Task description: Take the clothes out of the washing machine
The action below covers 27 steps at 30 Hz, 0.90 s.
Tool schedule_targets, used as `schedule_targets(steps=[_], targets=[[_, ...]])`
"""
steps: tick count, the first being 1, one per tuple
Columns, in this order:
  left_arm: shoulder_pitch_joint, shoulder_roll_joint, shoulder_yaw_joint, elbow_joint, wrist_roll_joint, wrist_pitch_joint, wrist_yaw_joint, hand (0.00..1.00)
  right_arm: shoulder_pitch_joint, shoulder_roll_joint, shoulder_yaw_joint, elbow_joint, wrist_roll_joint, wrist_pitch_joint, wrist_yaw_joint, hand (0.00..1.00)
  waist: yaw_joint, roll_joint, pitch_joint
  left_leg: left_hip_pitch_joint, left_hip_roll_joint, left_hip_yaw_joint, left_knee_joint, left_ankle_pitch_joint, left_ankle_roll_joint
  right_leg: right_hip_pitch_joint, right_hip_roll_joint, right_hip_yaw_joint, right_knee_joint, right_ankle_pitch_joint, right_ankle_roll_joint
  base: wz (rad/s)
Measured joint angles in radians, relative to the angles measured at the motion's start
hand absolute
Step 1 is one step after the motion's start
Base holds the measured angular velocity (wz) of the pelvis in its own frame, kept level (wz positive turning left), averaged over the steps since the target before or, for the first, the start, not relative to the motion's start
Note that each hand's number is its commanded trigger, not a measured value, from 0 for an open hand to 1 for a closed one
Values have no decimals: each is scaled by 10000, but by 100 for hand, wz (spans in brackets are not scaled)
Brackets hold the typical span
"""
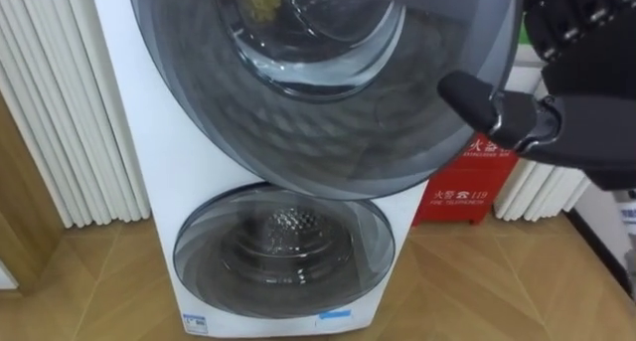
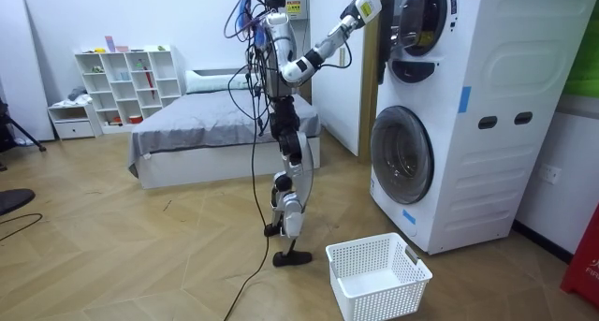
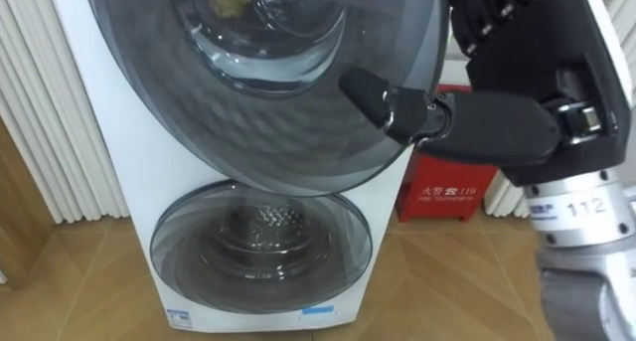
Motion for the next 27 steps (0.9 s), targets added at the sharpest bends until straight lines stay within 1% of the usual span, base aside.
schedule_targets(steps=[1, 2, 3, 4, 5, 6, 8, 10, 12, 13, 16, 17, 20, 21, 22, 27], targets=[[-114, 0, -68, 18, -5, 2, 0, 0, -8, 212, 136, 172, 15, -238, 9, 0, 43, 36, -6, 12, 15, 22, 9, 0, -1, 5, 10, 7, 7, 10, -10, 0], [-148, 0, -110, 25, 0, 2, 0, 0, -11, 284, 202, 248, 100, -344, 13, 0, 79, 53, -7, 22, 24, 42, 10, 0, -2, 4, 20, 27, 14, 15, -16, -13], [-207, 21, -289, 40, -6, 0, 0, 0, -11, 368, 343, 387, 341, -557, 7, 0, 237, 98, 2, 49, 60, 153, 6, -11, -20, -13, 59, 109, 8, 41, -33, -17], [-241, 31, -344, 37, -9, -13, 0, 0, -12, 423, 388, 420, 428, -631, 6, 0, 295, 118, 9, 51, 79, 185, 2, -16, -30, -17, 78, 140, -4, 56, -46, -16], [-271, 67, -489, 38, -8, -19, -1, 0, -12, 514, 534, 489, 641, -782, 5, 0, 309, 143, 11, 46, 101, 186, -6, -18, -46, -21, 96, 141, -9, 61, -56, -7], [-271, 78, -643, 43, -5, -17, -1, 0, -15, 521, 708, 556, 777, -927, 6, 0, 310, 181, 9, 46, 114, 184, -17, -15, -58, -22, 109, 146, -8, 62, -62, 0], [-311, 77, -767, 44, 5, -15, -1, 0, -41, 526, 870, 625, 913, -1089, 9, 0, 326, 223, 16, 34, 121, 174, -20, -8, -72, -38, 119, 147, 3, 66, -68, 0], [-278, 96, -760, 67, 14, -26, -1, 0, -57, 533, 923, 635, 1007, -1178, 9, 0, 428, 217, 16, -30, 122, 179, -18, 6, -86, -147, 126, 172, 22, 68, -75, -5], [-285, 101, -755, 209, 15, -57, -1, 0, -57, 585, 931, 633, 1008, -1212, 9, 0, 468, 211, -5, -70, 123, 155, 17, 9, -87, -184, 133, 174, 22, 80, -91, -3], [-286, 100, -758, 278, 19, -72, -1, 0, -57, 616, 938, 613, 1007, -1222, 11, 0, 468, 206, -30, -73, 122, 146, 38, 10, -88, -184, 133, 172, 29, 82, -94, 0], [-281, 108, -807, 347, 7, -71, -8, 0, -179, 957, 1008, 572, 1007, -1243, 9, 0, 479, 182, -43, -117, 124, 106, 129, 12, -87, -183, 132, 160, 41, 87, -101, 0], [-287, 111, -826, 346, 3, -72, -18, 0, -210, 987, 1040, 572, 1011, -1247, 8, 0, 476, 182, -44, -118, 125, 105, 141, 12, -87, -182, 131, 162, 43, 88, -102, 0], [-414, 127, -967, 346, 1, -78, -82, 0, -267, 976, 1146, 483, 993, -1248, 9, 0, 474, 152, -32, -136, 124, 68, 178, 12, -86, -179, 122, 142, 37, 88, -102, 2], [-493, 127, -970, 346, 2, -77, -94, 0, -267, 976, 1197, 418, 982, -1246, 9, 0, 475, 162, -39, -152, 122, 39, 200, 12, -86, -180, 118, 129, 32, 88, -102, 5], [-528, 127, -971, 346, 3, -77, -103, 0, -268, 975, 1239, 386, 982, -1244, 9, 0, 477, 141, -27, -153, 121, 35, 205, 12, -86, -182, 116, 126, 27, 87, -102, 0], [-747, 135, -976, 345, -32, -73, -261, 0, -663, 942, 1910, 257, 990, -1118, 254, 0, 478, 143, -29, -163, 118, -5, 263, 12, -85, -183, 109, 117, 32, 87, -101, 0]])
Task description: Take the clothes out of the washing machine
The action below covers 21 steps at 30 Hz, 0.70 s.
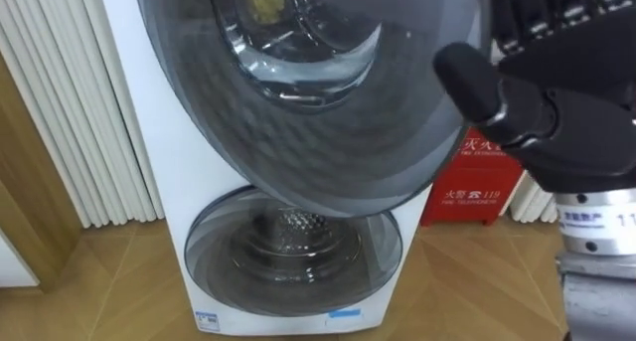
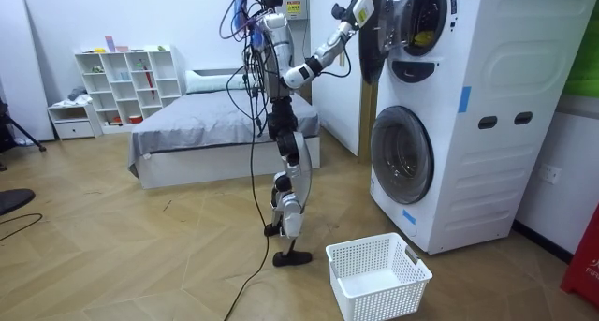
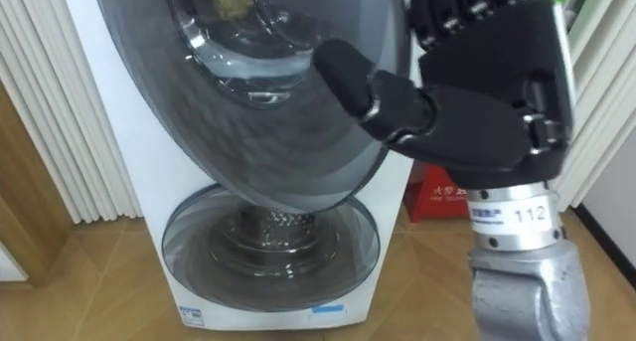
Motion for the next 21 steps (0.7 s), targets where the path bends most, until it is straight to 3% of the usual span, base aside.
schedule_targets(steps=[5, 7, 11, 14, 18, 21], targets=[[-11, 11, -5, -1, -195, 5, -90, 0, -71, -48, 498, -366, 6, 241, 630, 0, 1, -4, 18, -8, -14, -110, 23, 0, 0, 14, -16, -64, -1, 0, 0, 5], [-27, 59, -5, -3, -200, 5, -118, 0, -193, -58, 806, -339, 3, 648, 714, 0, 56, -44, 30, -17, -22, -176, 27, 0, 1, 12, -20, -106, -9, -6, 5, 12], [-38, 94, -2, -9, -362, 13, -216, 0, -505, -71, 1240, -383, 19, 709, 1408, 0, 54, -71, 23, -179, -45, -384, 78, -1, 3, 84, -37, -251, -25, 9, 5, 14], [-119, 95, -2, -26, -370, 11, -232, 0, -758, -209, 1748, -338, 19, 1299, 1765, 0, 191, -71, 25, -171, -50, -558, 88, -1, 3, 195, -45, -416, -86, 6, 0, 19], [-221, 92, 8, -33, -371, 16, -253, 0, -860, -360, 2082, -368, -30, 1767, 2220, 0, 608, -77, 31, -204, -66, -726, 81, -2, 2, 319, -57, -576, -238, 2, 0, 13], [-223, 93, 7, -31, -373, 53, -249, 0, -863, -511, 2345, -366, -190, 2196, 2400, 0, 634, -112, 41, -329, -111, -987, 80, -1, 2, 369, -94, -814, -359, -8, 7, 24]])
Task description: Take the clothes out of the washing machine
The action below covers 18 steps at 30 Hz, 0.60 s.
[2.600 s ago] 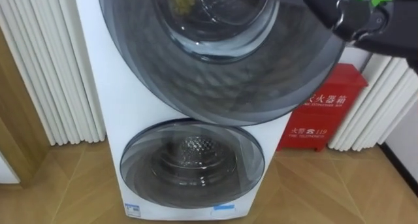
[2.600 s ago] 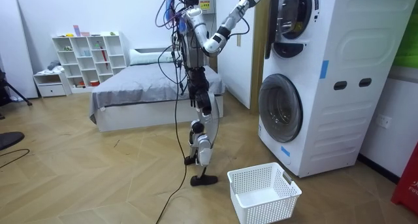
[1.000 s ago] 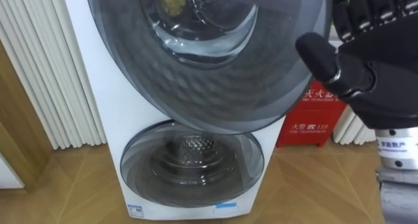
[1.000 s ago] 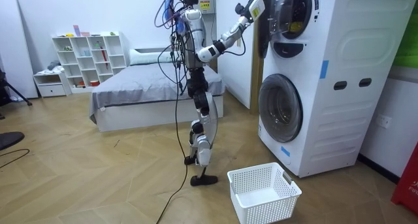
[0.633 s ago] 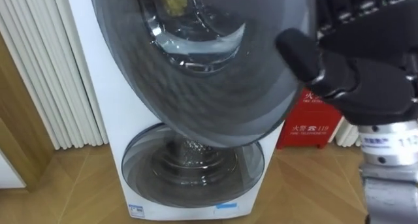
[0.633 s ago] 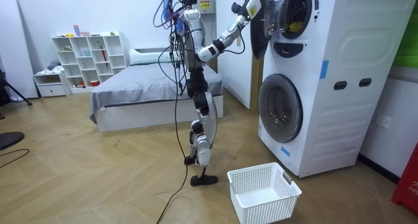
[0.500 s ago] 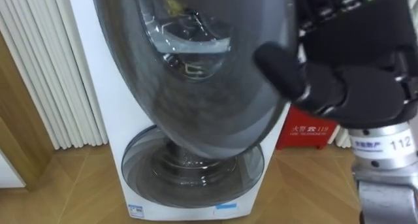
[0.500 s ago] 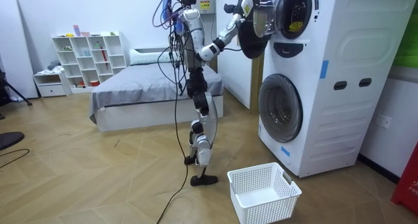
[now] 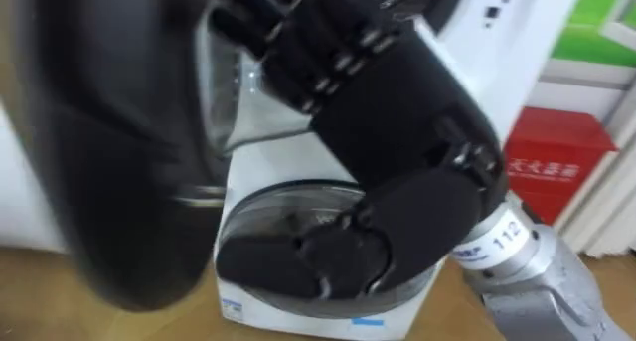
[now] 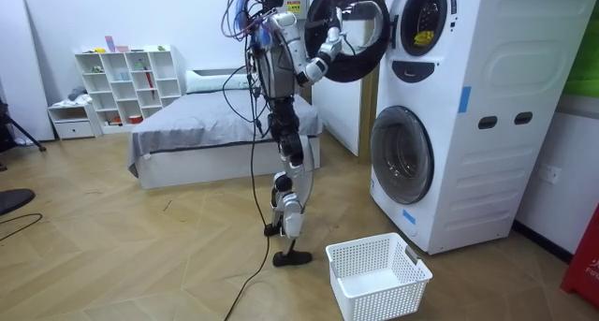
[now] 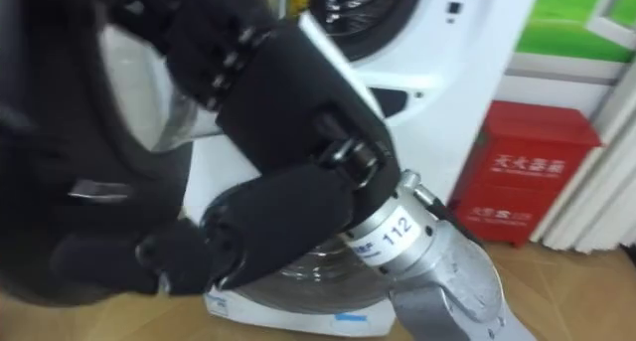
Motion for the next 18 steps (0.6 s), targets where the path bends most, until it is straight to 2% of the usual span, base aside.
schedule_targets(steps=[2, 6, 10, 18], targets=[[0, -3, 1, -1, -1, 23, 10, 0, 0, -38, 40, 25, -192, 223, 96, 0, 51, -8, 7, -29, -11, -58, -4, 1, 1, 2, -18, -89, -3, -1, 1, 12], [-71, -3, 2, -67, -14, 18, 41, 0, 0, -401, 41, 55, -221, 254, 78, 0, 260, -70, 56, -54, -59, -107, -49, 11, 17, 7, -94, -229, -9, -28, 43, 7], [-72, 2, 4, -85, -1, 19, 47, 0, -1, -380, 215, 43, -291, 437, 78, 0, 361, -137, 107, -84, -90, -107, -62, 4, 32, -4, -123, -241, -26, -49, 77, 1], [-179, -9, 3, -78, 7, 22, 61, 0, 0, -379, 496, 45, -660, 445, 67, 0, 581, -103, 134, -234, -106, -231, -61, -2, 41, -71, -140, -404, -33, -65, 94, 6]])
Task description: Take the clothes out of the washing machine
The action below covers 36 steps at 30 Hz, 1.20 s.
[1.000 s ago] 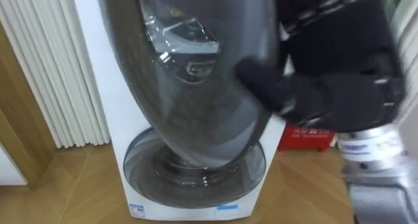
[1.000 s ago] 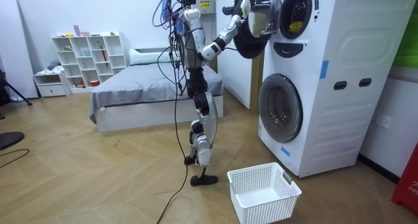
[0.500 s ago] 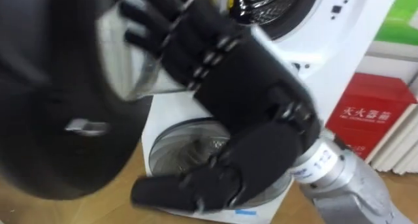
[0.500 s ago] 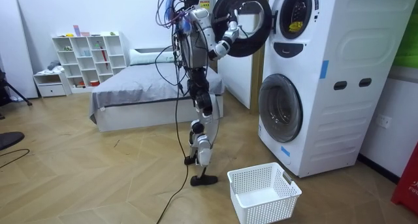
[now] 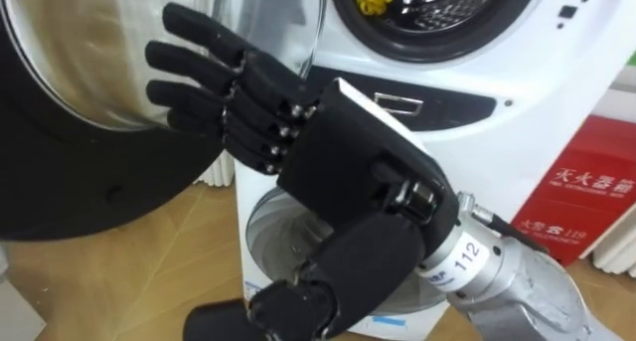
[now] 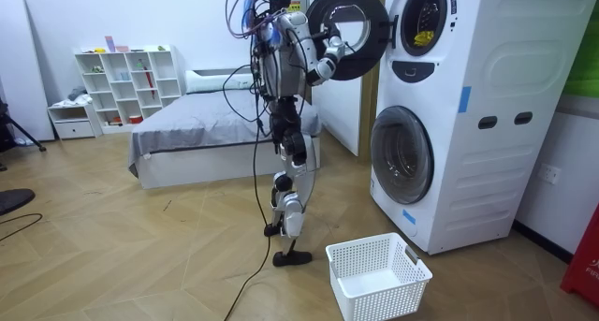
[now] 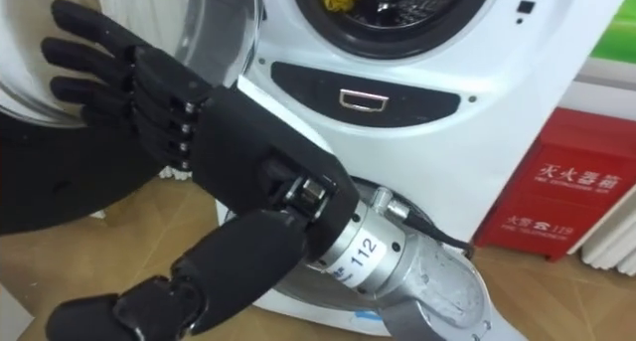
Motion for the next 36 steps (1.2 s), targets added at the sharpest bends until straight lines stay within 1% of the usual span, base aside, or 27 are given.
schedule_targets(steps=[3, 8, 10, 12, 14, 16, 17, 18, 19, 21, 22, 23, 24, 26, 29, 30, 34, 36], targets=[[-2, 19, 1, 68, 0, 0, 3, 0, 1, 2, 29, 1, 1, 0, 1, 0, -27, 1, 0, -10, 4, -40, -4, 0, 0, 5, -10, -94, 25, -1, 2, 5], [99, -1, 92, 132, 16, -25, 8, 0, 1, -15, -44, 4, -262, -1, -4, 0, -68, -3, -4, 47, 10, -85, -9, 1, 0, 64, 2, -104, 43, 0, 3, 2], [162, -46, 241, 133, 21, -33, 37, 0, 3, -19, -171, 4, -375, 0, -12, 0, -111, 0, -6, 59, 8, -74, 0, 2, 1, 78, 5, -70, 43, 1, 3, 0], [279, -105, 464, 126, 33, -32, 51, 0, 10, -40, -535, 2, -366, 0, -33, 0, -168, 11, -6, 95, 5, -71, 4, 2, 1, 110, 3, -67, 45, 3, 3, 0], [386, -127, 539, 122, 19, -29, 52, 0, 29, -40, -818, -1, -365, 0, -182, 0, -267, 63, 4, 184, 6, -78, -6, 0, 2, 202, 6, -67, 42, 3, 3, 2], [564, -220, 763, 124, 23, -31, 52, 0, 138, -10, -1273, -17, -526, -4, -325, 0, -404, 183, -45, 207, 2, -105, 1, -12, 15, 246, 2, -81, 44, 7, 10, 4], [655, -284, 813, 119, 8, -30, 52, 0, 206, -14, -1648, -16, -595, -9, -490, 0, -465, 288, -57, 208, -4, -99, -6, -19, 25, 249, -6, -78, 45, 11, 16, 0], [722, -319, 813, 117, 10, -30, 52, 0, 237, -11, -1950, -15, -616, -18, -691, 0, -533, 380, -47, 205, -6, -77, -14, -20, 27, 242, -9, -66, 46, 11, 16, -4], [757, -328, 813, 117, 10, -30, 52, 0, 238, -11, -2064, -15, -639, -18, -796, 0, -603, 416, -43, 204, -5, -72, -15, -19, 27, 238, -8, -61, 46, 11, 16, -4], [834, -334, 831, 112, 13, -32, 51, 0, 372, -34, -2497, -14, -695, -63, -985, 0, -817, 521, -71, 200, 5, -73, -8, -17, 23, 230, 6, -63, 47, 9, 14, 0], [838, -340, 912, 111, 13, -73, 52, 0, 515, -107, -2756, -2, -693, -81, -1024, 0, -914, 536, -88, 201, 3, -73, -7, -17, 23, 229, 6, -57, 47, 8, 13, 0], [842, -345, 999, 112, 12, -102, 52, 0, 557, -185, -2881, 17, -693, -81, -1056, 0, -941, 545, -87, 200, 0, -71, -7, -17, 23, 226, 4, -52, 47, 8, 12, 0], [898, -343, 1151, 114, 4, -156, 52, 0, 669, -409, -3135, 52, -675, -86, -1237, 0, -1008, 539, -91, 206, -3, -45, 16, -17, 24, 226, -1, -35, 33, 7, 12, 0], [917, -325, 1262, 109, 4, -172, 57, 0, 1024, -543, -3529, 82, -677, -91, -1544, 0, -1013, 463, -126, 232, -5, 3, 29, -15, 25, 232, 1, 18, 7, 5, 12, -7], [922, -340, 1402, 109, 8, -166, 58, 0, 1255, -547, -3744, 474, -680, -63, -2088, 0, -1154, 269, -75, 250, -7, 78, 38, -15, 26, 217, 2, 108, -5, 5, 13, -9], [919, -346, 1405, 111, 16, -150, 58, 0, 1274, -547, -3751, 639, -701, -42, -2272, 0, -1178, 210, -81, 260, -7, 135, 42, -15, 27, 200, 6, 177, -8, 5, 12, -11], [839, -356, 1579, 100, 39, -137, 58, 0, 1271, -547, -3763, 922, -722, -19, -2690, 0, -1179, 120, -85, 342, -5, 185, 43, -16, 28, 201, 1, 214, 4, 5, 13, -4], [793, -351, 1588, 98, 38, -136, 57, 0, 1223, -547, -3761, 931, -782, -19, -2771, 0, -1166, 120, -81, 346, -1, 184, 40, -16, 28, 206, 5, 214, 0, 5, 13, 0]])
